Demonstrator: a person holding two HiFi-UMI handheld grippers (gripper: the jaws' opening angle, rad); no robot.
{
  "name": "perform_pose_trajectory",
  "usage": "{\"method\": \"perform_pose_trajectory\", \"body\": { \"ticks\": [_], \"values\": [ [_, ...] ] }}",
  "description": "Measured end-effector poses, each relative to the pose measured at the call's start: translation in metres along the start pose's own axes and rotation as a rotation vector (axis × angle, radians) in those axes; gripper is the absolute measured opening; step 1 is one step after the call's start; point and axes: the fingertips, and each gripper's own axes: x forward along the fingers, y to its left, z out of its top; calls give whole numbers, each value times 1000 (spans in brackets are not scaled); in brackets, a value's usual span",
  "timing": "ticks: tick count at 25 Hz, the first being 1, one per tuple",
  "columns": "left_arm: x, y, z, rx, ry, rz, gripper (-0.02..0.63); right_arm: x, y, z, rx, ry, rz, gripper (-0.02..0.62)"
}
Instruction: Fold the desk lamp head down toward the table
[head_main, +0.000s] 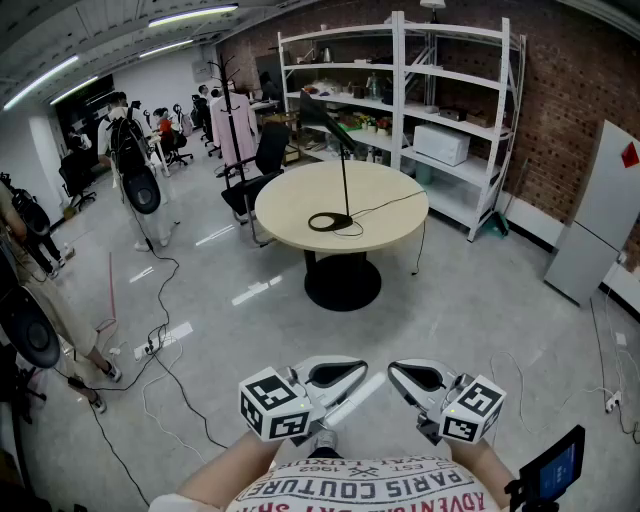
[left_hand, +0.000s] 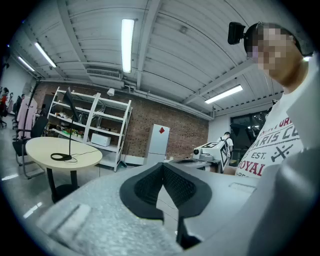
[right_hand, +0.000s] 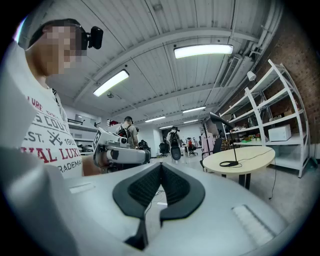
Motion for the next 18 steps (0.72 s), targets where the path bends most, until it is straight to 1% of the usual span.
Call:
{"method": "perform_pose_trajectory", "body": {
  "ticks": [6,11,18],
  "values": [
    [-5,-10,0,2,-3,4,0,-5,6,-2,-4,-7,3,0],
    [-8,-9,-2,-11,-4,8,0,-5,7,-2,2,-18,0,0],
    [3,-6,3,-11,-2,-15,0,-7,-2,5,4,-28,-11,3]
  ]
}}
